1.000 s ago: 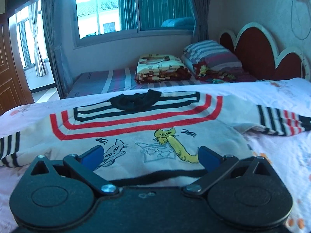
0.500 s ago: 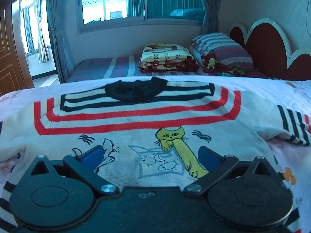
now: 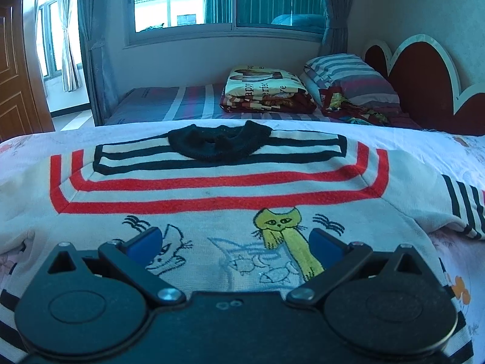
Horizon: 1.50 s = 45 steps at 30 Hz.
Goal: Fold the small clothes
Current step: 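Move the right tool to the black sleeve cuff and grasp it, then lift the cuff with the right tool and carry it across the sweater body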
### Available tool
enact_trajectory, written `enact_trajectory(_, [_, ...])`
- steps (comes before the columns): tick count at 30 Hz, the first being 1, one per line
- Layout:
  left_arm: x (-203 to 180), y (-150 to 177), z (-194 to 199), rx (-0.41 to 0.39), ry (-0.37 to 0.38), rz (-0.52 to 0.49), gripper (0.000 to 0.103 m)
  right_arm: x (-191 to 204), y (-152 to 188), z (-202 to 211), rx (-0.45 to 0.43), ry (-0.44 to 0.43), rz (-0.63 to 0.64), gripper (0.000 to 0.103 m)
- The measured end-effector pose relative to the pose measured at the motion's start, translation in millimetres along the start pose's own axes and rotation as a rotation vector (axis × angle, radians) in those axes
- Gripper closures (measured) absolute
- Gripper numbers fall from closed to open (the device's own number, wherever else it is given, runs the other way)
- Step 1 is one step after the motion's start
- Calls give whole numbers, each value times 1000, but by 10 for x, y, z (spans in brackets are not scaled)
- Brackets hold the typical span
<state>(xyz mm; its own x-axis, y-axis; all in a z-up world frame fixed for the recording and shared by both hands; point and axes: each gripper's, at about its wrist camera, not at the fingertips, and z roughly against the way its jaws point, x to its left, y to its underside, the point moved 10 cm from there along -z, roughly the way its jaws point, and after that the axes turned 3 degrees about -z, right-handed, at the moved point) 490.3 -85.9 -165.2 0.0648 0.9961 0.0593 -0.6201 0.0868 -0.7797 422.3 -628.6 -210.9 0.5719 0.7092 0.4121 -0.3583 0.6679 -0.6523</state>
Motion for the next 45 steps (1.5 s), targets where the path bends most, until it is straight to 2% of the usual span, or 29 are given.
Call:
enact_trajectory(2, [61, -5, 39, -5, -9, -5, 1, 66, -15, 31, -15, 8, 46, 98])
enact_trajectory(6, [239, 16, 108, -1, -26, 3, 1, 83, 27, -52, 17, 44, 85, 98])
enact_trajectory(11, [501, 68, 212, 1, -40, 6, 1, 261, -13, 92, -20, 35, 103, 98])
enact_trajectory(15, [710, 113, 242, 6, -32, 26, 1, 661, -20, 285, -56, -7, 161, 98])
enact_trajectory(20, [873, 139, 219, 17, -6, 44, 1, 1409, 174, 518, -68, -97, 266, 98])
enact_trajectory(23, [1021, 137, 259, 3, 5, 54, 1, 1902, 419, 603, -52, -181, 307, 98])
enact_trajectory(27, [1279, 212, 272, 21, 11, 74, 1, 2572, 915, 641, 4, -292, 356, 98])
enact_trajectory(31, [1556, 302, 295, 31, 6, 102, 1, 3126, 1404, 612, 64, -364, 404, 98])
enact_trajectory(40, [2100, 396, 389, 12, 15, 146, 2, 3902, 2292, 617, 163, -463, 495, 98])
enact_trajectory(45, [2330, 431, 374, 17, 6, 190, 7, 4143, 2797, 702, 236, -534, 561, 98])
